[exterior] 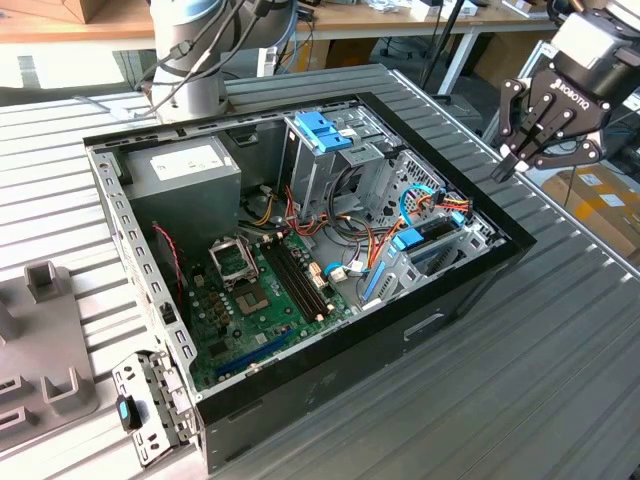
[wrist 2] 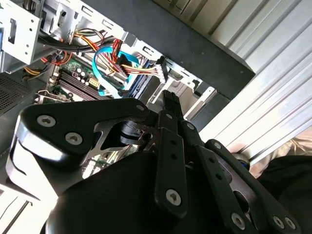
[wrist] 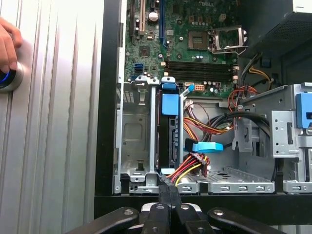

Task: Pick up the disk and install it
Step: 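Insert the disk into the insertion slot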

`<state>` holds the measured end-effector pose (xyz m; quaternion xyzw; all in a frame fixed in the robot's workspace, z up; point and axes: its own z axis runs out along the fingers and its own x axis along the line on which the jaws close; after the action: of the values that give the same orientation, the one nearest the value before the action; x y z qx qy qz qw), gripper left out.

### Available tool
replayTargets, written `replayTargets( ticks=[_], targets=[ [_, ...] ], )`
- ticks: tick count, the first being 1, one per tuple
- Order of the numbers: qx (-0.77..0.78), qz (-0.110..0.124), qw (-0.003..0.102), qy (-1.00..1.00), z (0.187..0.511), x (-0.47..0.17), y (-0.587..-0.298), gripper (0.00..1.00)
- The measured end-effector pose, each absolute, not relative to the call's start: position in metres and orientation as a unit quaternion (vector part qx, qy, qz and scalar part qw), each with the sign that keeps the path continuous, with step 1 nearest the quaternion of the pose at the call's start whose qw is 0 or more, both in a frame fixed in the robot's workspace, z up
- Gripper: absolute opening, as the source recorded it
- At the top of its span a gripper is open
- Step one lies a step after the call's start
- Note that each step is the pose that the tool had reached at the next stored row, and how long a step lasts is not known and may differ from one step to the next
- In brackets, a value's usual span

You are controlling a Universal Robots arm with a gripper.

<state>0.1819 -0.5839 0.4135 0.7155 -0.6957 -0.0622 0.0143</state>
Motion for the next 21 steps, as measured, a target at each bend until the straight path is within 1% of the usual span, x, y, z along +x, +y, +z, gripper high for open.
replayTargets(
  ticks=[21],
  targets=[
    [0.715,-0.064,0.016,-0.696,0.413,0.215,-0.584,0.11]
  ],
)
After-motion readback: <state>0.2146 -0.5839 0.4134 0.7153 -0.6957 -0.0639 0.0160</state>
